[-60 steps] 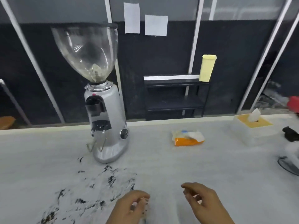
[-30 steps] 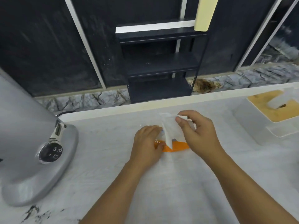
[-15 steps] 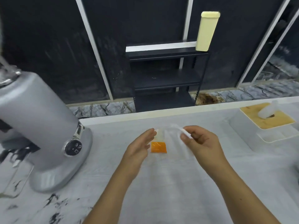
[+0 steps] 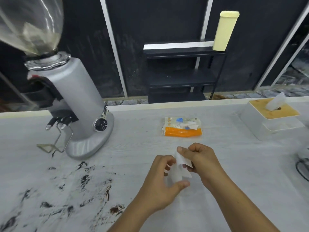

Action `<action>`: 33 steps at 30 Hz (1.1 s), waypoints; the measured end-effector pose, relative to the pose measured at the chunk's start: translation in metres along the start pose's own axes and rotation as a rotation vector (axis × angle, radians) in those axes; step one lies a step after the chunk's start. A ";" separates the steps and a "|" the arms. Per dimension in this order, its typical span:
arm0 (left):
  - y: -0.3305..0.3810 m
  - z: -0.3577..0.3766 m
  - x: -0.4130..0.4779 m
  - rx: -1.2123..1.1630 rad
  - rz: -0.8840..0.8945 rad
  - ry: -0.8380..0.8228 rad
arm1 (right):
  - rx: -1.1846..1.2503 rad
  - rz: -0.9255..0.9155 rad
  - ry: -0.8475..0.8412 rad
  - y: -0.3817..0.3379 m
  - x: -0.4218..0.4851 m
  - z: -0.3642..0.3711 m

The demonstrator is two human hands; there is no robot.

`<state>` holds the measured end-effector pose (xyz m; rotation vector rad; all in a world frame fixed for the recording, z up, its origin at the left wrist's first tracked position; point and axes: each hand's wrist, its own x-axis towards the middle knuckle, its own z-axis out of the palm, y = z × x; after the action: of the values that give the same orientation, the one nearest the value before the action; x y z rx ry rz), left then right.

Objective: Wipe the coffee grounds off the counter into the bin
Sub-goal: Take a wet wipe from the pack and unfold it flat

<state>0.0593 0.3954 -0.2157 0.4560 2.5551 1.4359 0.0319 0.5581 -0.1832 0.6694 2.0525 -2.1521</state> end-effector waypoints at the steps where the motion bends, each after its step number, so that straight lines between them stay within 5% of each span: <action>1: 0.000 0.001 -0.001 -0.003 0.007 0.026 | -0.012 0.001 0.000 0.001 -0.001 0.000; 10: -0.008 -0.019 -0.012 -0.374 -0.221 0.053 | -0.173 0.023 -0.173 -0.001 -0.012 -0.033; 18: 0.005 -0.043 -0.012 -0.406 -0.264 0.097 | -0.440 -0.175 -0.451 0.001 -0.046 -0.019; 24: 0.002 -0.036 -0.012 -0.432 -0.335 0.250 | -0.727 -0.520 0.012 0.048 -0.066 0.020; 33: -0.027 -0.014 -0.018 -0.365 -0.485 0.285 | -0.958 -0.263 -0.029 0.085 -0.050 0.016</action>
<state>0.0669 0.3651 -0.2320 -0.4212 2.2768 1.7972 0.1037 0.5239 -0.2431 0.2322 2.8487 -0.9666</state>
